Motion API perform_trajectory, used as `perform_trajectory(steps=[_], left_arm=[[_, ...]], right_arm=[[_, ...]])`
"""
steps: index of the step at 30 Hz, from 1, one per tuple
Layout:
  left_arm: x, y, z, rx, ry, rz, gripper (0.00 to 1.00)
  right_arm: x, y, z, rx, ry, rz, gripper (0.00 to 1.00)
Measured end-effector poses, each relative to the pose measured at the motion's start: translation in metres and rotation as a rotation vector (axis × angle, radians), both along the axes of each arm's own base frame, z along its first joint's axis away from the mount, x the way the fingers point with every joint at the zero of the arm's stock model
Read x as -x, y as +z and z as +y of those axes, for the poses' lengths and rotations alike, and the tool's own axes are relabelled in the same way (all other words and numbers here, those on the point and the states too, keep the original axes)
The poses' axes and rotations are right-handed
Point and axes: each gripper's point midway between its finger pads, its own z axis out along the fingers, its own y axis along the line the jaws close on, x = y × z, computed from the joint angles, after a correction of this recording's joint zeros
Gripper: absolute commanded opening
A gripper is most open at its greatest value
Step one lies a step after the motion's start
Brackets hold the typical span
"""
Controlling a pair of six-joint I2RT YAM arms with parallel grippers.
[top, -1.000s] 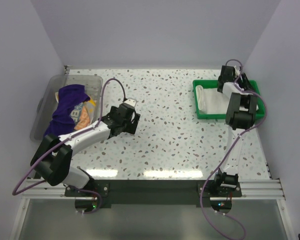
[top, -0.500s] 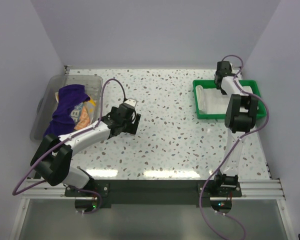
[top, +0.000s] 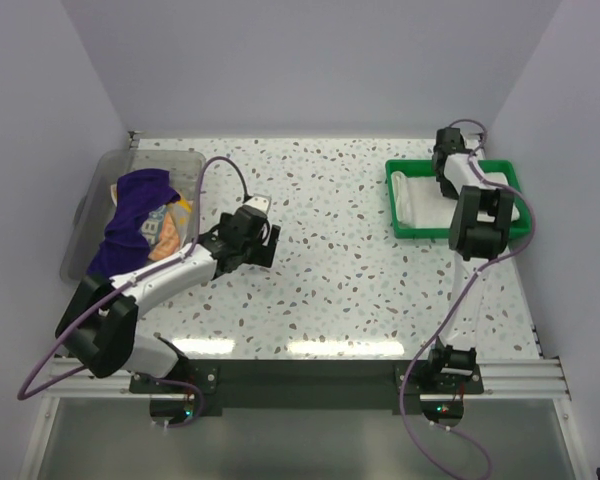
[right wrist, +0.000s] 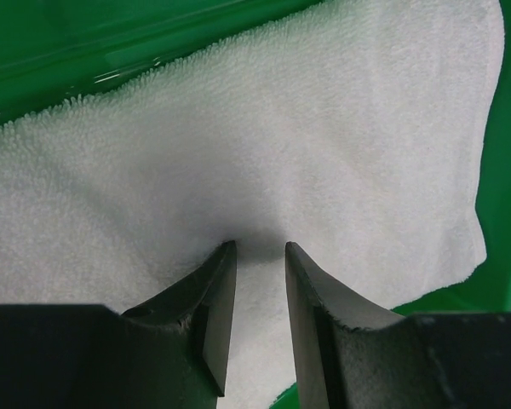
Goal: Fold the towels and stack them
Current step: Neatly place the folded towel into the bin
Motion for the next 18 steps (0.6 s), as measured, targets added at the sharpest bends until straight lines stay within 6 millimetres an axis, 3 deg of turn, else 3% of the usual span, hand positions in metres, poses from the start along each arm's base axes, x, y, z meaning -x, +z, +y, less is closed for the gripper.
perform_trajectory(steps=[6,10,15,18], left_arm=[[0.002,0.003,0.001,0.015,0.011,-0.003,1.00],[0.003,0.004,0.000,0.020,0.011,-0.005,1.00],[0.003,0.005,-0.001,0.033,0.012,-0.003,1.00],[0.003,0.005,-0.002,0.040,0.015,-0.003,1.00]], right_arm=[[0.002,-0.001,-0.009,-0.035,-0.029,-0.011,0.36],[0.003,0.003,-0.001,-0.105,-0.022,-0.042,0.37],[0.003,0.033,0.031,-0.269,0.012,-0.155,0.38],[-0.007,0.059,0.055,-0.361,0.050,-0.251,0.31]])
